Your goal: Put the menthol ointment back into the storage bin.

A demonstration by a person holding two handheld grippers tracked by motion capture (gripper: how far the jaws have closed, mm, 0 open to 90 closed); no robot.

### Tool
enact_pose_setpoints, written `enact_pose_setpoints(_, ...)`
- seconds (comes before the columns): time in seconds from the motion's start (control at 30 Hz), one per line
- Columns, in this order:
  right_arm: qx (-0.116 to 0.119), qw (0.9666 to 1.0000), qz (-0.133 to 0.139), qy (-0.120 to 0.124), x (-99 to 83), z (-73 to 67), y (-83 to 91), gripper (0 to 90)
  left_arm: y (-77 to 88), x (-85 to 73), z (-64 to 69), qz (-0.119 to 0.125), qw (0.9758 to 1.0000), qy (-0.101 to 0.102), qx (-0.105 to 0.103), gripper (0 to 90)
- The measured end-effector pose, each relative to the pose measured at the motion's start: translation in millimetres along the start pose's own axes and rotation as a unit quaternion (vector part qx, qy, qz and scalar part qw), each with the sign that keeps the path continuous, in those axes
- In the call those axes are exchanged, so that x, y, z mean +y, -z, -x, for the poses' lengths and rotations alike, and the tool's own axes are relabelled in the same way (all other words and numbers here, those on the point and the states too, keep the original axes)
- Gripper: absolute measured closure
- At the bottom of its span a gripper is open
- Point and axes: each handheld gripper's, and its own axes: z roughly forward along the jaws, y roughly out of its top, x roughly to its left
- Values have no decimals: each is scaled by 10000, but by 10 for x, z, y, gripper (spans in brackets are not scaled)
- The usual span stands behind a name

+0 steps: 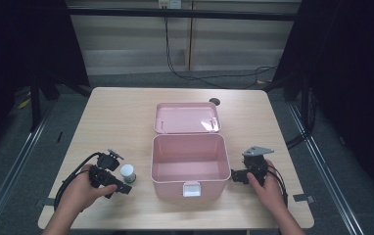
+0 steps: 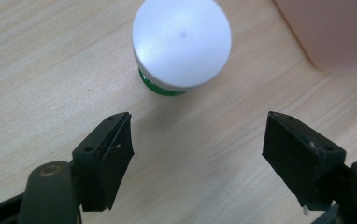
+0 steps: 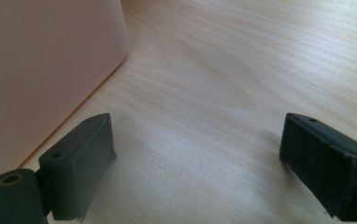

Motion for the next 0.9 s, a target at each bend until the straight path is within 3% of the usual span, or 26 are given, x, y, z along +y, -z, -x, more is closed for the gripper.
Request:
enact_pose_setpoints(0.33, 0, 10000, 0, -1, 0, 0, 0, 95, 122, 216, 29, -320, 9995, 79, 21, 279)
enact_pose_setpoints(0.9, 9, 10000, 1, -2, 0, 0, 0, 95, 47, 451, 4, -715, 9971, 210, 128, 329)
